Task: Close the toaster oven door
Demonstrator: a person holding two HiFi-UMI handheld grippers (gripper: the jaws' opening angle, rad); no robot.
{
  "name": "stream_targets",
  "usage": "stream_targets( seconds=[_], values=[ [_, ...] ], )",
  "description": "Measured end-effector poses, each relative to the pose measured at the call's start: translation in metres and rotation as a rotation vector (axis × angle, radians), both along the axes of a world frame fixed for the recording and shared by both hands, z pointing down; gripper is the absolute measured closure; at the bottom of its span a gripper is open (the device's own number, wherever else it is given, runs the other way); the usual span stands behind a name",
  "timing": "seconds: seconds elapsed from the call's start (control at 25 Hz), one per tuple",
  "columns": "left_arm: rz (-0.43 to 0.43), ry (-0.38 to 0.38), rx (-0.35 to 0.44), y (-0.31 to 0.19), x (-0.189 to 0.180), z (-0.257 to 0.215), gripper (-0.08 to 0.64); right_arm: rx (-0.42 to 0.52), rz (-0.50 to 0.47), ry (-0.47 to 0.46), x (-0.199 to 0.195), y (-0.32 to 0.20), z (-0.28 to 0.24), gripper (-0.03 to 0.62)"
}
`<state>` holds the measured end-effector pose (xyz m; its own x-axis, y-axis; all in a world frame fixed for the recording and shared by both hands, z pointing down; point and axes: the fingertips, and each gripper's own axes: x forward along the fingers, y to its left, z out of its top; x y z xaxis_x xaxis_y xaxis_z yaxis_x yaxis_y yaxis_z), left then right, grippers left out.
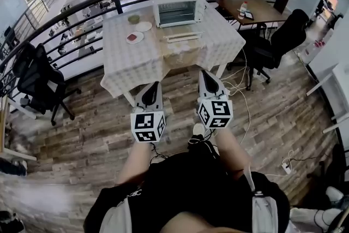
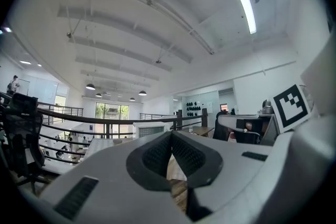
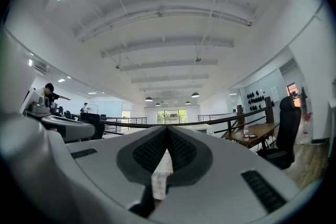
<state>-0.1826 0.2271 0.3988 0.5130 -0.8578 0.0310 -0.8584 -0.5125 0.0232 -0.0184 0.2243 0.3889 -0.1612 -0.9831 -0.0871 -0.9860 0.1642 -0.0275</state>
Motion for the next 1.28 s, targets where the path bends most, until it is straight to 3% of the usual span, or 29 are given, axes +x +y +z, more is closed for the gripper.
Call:
stream_targets(
  seconds=[0.32, 0.56, 1.28],
  values=[
    [-0.015, -0.009, 0.051, -0.031, -0.011, -0.009, 0.546, 0.045, 0.014, 0.018, 0.0, -0.031, -0.012, 0.592],
    [-0.048, -0.01, 0.069, -0.081, -0.009, -0.007, 0.546, 0.037, 0.007, 0.035, 0.013, -0.081, 0.0, 0.592],
    [-0.111, -0.03, 0.021, -0.366, 0.116, 0.005, 0.546, -0.027, -0.091, 0.013, 0.127, -0.381, 0.022, 0.592]
  ],
)
